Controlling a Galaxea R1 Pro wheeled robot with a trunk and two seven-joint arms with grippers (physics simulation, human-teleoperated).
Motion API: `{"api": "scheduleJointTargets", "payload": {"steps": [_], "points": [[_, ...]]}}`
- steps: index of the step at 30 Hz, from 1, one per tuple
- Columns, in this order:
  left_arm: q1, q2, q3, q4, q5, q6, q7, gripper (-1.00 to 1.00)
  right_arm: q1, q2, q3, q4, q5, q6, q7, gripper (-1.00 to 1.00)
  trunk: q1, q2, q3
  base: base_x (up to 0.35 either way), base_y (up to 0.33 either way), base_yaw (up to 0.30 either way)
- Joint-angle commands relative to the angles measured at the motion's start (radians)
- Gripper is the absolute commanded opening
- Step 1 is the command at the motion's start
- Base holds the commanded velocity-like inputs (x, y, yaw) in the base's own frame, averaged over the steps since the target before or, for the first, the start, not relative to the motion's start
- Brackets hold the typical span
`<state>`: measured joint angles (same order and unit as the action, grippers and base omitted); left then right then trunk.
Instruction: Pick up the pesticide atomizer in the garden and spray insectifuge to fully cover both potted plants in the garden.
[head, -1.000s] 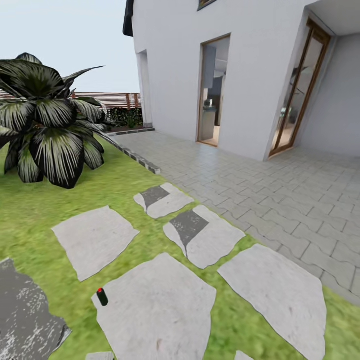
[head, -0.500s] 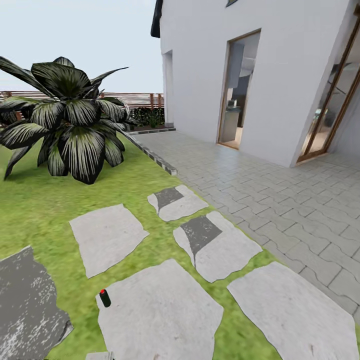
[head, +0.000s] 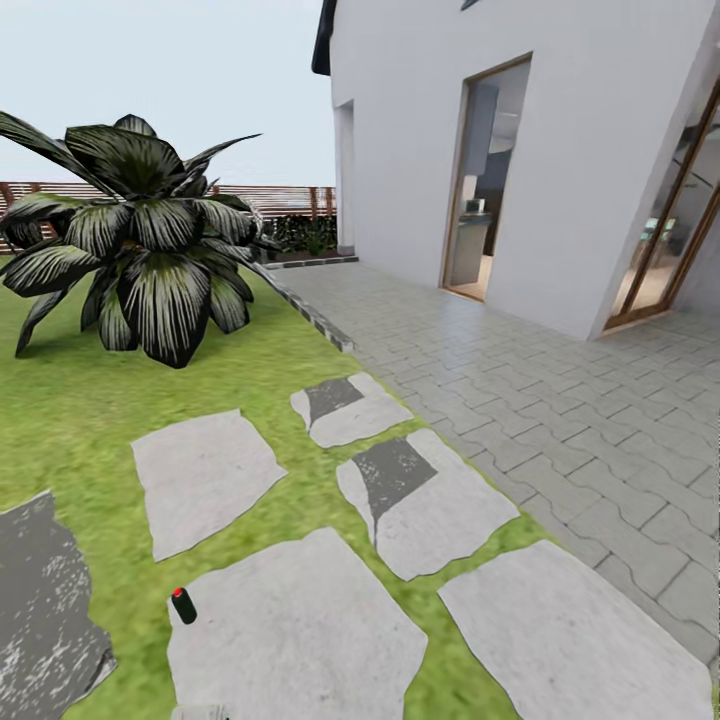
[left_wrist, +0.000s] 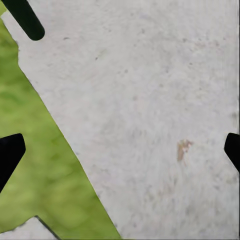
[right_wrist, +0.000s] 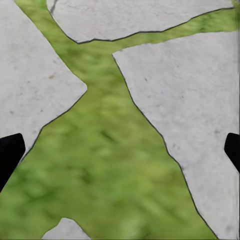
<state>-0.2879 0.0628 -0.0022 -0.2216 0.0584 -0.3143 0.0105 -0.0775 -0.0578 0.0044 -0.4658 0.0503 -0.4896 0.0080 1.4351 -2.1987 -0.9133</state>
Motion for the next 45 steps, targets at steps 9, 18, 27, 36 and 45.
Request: {"api": "scheduleJointTargets", "payload": {"steps": [9, 18, 27, 36, 45], "points": [[0.0, 0.0, -0.001, 0.001, 0.006, -0.003, 0.0, 1.0, -0.001, 0.001, 0.0, 0.001, 0.005, -0.003, 0.0, 1.0, 0.0, 0.0, -0.001, 0.055, -0.266, 0.023], [0.0, 0.001, 0.0, 0.001, 0.006, -0.004, 0.001, 1.0, -0.001, 0.003, 0.0, 0.001, 0.005, -0.003, 0.0, 1.0, 0.0, 0.0, -0.001, 0.001, -0.269, 0.253], [0.0, 0.001, 0.001, 0.001, 0.006, -0.005, 0.002, 1.0, -0.001, 0.003, 0.0, 0.002, 0.005, -0.003, 0.0, 1.0, 0.0, 0.0, -0.001, 0.0, -0.269, 0.277], [0.0, 0.002, 0.001, 0.001, 0.006, -0.005, 0.002, 1.0, -0.001, 0.003, 0.0, 0.002, 0.005, -0.003, 0.0, 1.0, 0.0, 0.0, -0.001, 0.088, -0.273, 0.277], [0.0, 0.001, 0.001, 0.001, 0.006, -0.005, 0.002, 1.0, -0.001, 0.003, 0.0, 0.002, 0.005, -0.003, 0.0, 1.0, 0.0, 0.0, -0.001, 0.225, -0.266, 0.277]]}}
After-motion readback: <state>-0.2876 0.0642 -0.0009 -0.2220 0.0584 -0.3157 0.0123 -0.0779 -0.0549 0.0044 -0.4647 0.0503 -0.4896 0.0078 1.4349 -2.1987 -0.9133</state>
